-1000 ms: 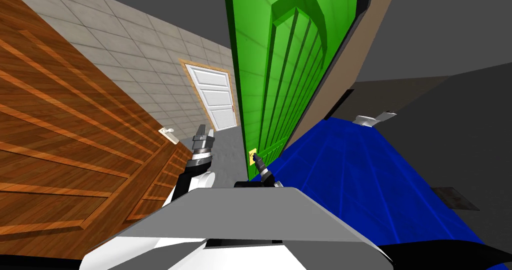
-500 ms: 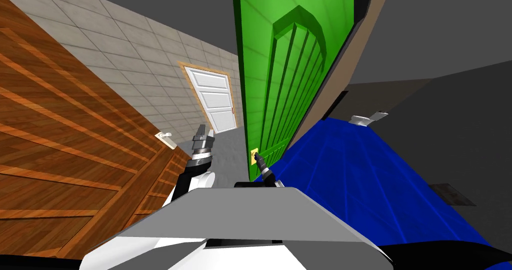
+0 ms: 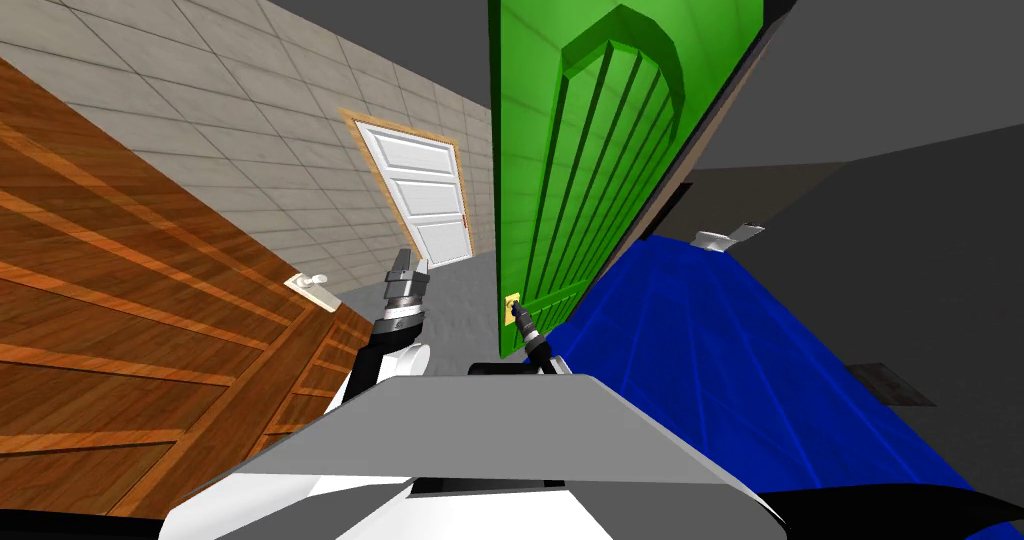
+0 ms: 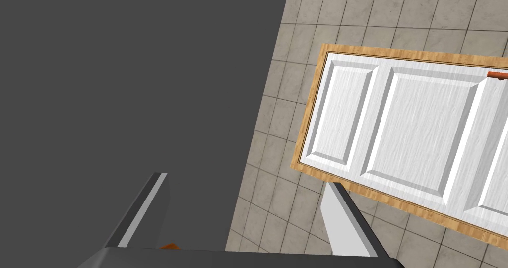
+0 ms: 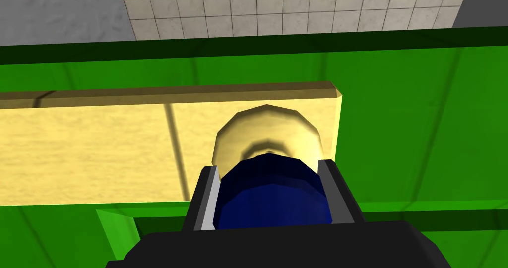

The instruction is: Push the door open

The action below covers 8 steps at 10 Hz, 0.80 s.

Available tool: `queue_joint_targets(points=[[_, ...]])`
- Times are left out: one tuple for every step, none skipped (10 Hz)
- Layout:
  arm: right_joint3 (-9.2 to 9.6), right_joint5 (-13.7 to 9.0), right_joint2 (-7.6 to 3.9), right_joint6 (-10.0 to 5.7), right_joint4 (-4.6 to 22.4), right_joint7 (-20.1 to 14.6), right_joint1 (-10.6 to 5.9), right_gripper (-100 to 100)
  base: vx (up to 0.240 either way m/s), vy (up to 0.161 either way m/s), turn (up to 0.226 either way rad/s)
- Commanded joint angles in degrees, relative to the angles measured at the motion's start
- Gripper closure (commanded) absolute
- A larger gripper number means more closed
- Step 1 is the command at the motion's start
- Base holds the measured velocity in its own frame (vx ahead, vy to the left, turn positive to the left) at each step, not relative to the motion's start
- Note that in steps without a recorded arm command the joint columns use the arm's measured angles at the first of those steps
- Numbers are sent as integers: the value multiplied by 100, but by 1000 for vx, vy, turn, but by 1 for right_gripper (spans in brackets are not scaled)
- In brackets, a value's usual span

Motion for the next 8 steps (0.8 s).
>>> queue_joint_targets(points=[[-178,-42,49,-29,66,38,-102,100,86,120,-70],[-233,-57,78,-15,89,57,-125,100,83,108,-44],[-289,-72,109,0,113,77,-149,100,108,97,-45],[-345,-87,140,14,137,97,-174,100,85,105,-67],[-401,-102,172,29,161,117,-198,100,69,99,-67],[-457,-117,204,43,185,137,-222,100,92,97,-26],[-513,-132,236,57,208,157,-246,100,87,118,-52],[-568,-147,269,72,232,176,-269,100,86,117,-75]])
